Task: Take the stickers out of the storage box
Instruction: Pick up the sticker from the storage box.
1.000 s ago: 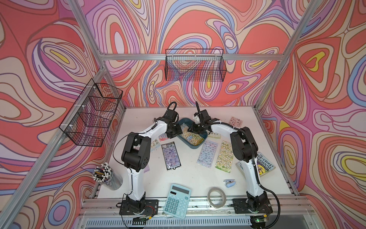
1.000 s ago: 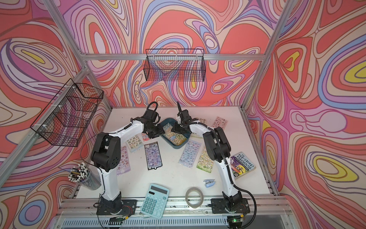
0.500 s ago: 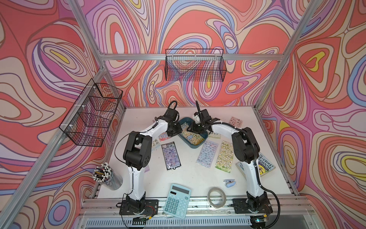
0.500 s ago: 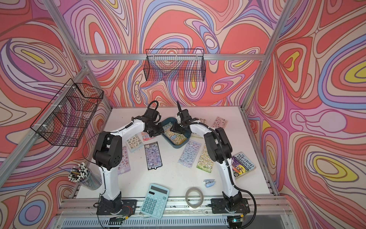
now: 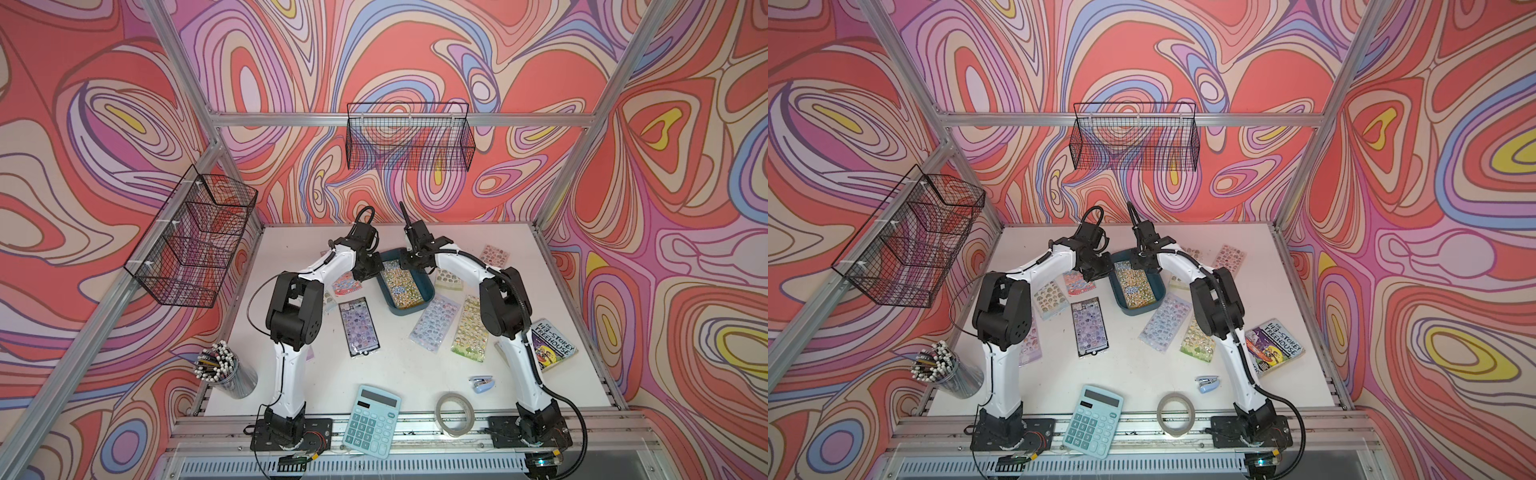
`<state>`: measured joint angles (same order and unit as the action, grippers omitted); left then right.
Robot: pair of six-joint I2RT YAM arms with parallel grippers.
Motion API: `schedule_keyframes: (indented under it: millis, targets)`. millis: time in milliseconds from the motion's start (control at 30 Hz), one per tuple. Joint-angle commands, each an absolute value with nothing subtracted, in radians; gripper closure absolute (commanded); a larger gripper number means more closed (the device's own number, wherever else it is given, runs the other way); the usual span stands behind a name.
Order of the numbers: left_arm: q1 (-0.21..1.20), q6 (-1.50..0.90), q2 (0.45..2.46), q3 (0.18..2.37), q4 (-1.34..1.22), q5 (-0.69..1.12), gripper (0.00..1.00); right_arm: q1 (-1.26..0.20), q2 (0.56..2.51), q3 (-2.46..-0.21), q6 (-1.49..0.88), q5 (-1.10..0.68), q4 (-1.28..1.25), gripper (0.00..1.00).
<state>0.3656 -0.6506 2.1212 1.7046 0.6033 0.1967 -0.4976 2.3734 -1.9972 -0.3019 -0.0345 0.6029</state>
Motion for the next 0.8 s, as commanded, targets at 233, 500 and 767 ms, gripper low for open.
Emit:
schedule_keyframes:
  millis: [233,500,767]
  targets:
    - [0.332,-0.630,2.175,1.788,0.671,0.169,0.87,-0.503,2.421,-1.999,-0.310,-0.069,0.647,0.59]
    - [0.333,-0.632,2.180,1.782,0.664,0.184,0.87,-0.505,2.388,-1.936,-0.395,-0.128,0.598,0.54]
    - [0.332,-0.632,2.174,1.772,0.658,0.184,0.87,-0.506,2.379,-1.930,-0.384,-0.070,0.606,0.46]
